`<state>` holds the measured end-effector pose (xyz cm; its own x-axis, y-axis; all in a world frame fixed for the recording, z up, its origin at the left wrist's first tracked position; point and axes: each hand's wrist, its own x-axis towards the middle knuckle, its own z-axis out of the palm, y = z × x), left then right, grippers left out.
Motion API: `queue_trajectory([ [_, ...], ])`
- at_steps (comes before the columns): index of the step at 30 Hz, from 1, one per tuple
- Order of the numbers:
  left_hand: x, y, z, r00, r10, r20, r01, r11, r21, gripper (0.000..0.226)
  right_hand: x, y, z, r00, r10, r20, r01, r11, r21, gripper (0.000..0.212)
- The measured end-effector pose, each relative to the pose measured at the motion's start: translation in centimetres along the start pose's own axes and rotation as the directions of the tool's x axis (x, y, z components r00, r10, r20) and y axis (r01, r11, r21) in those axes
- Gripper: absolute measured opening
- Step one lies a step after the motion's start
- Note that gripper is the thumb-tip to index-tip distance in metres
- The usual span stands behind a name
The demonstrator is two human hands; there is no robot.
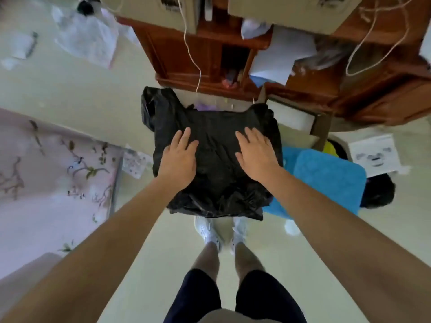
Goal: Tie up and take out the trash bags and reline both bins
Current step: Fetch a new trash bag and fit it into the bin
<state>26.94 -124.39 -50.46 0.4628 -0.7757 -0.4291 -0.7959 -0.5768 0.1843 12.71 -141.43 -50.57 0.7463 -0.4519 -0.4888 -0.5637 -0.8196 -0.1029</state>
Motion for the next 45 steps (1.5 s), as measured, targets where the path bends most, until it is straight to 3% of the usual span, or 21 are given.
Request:
queue_trajectory([
  [4,2.7,-1.3,9.1,0.997,-0.06,0.051,0.063,0.997,-0.053,0.053,2.1,-1.0,10.4,0.997,0.044,0.069,-0.045,0.999,0.021,0.07],
  [10,3.6,-2.7,15.0,0.997,-0.059,-0.047,0.061,0.997,0.053,0.063,2.1,-0.9,16.7,0.988,0.102,-0.12,-0.1,0.995,0.021,0.07],
  [13,3.3,-3.0,14.4,0.995,-0.06,-0.078,0.067,0.994,0.087,0.05,1.4,-0.6,15.4,0.98,0.083,-0.181,-0.077,0.996,0.039,0.059],
  [19,1.2,-2.1,7.2,0.981,0.043,-0.191,-0.009,0.985,0.174,0.021,-0.4,-0.6,8.1,0.993,-0.005,-0.122,0.021,0.992,0.128,0.03],
  [28,-4.8,2.8,-10.3,0.922,0.265,-0.283,-0.185,0.942,0.279,0.035,-8.5,0.5,-8.7,0.949,-0.002,-0.317,0.061,0.983,0.176,0.027],
  [32,-6.3,5.6,-18.5,0.83,0.344,-0.44,-0.196,0.917,0.348,0.032,-12.3,2.0,-15.3,0.908,-0.005,-0.419,0.074,0.986,0.15,0.026],
  [38,-6.8,9.9,-27.1,0.608,0.553,-0.57,-0.366,0.832,0.417,0.029,-18.8,4.0,-22.2,0.781,0.174,-0.599,-0.081,0.98,0.18,0.027],
  [41,-8.1,11.8,-29.3,0.508,0.672,-0.538,-0.527,0.737,0.423,0.042,-23.1,3.7,-23.0,0.657,0.376,-0.654,-0.23,0.925,0.301,0.028],
  [45,-10.9,14.2,-29.2,0.475,0.755,-0.453,-0.673,0.643,0.366,0.065,-29.0,2.6,-21.1,0.447,0.614,-0.65,-0.446,0.783,0.433,0.028],
])
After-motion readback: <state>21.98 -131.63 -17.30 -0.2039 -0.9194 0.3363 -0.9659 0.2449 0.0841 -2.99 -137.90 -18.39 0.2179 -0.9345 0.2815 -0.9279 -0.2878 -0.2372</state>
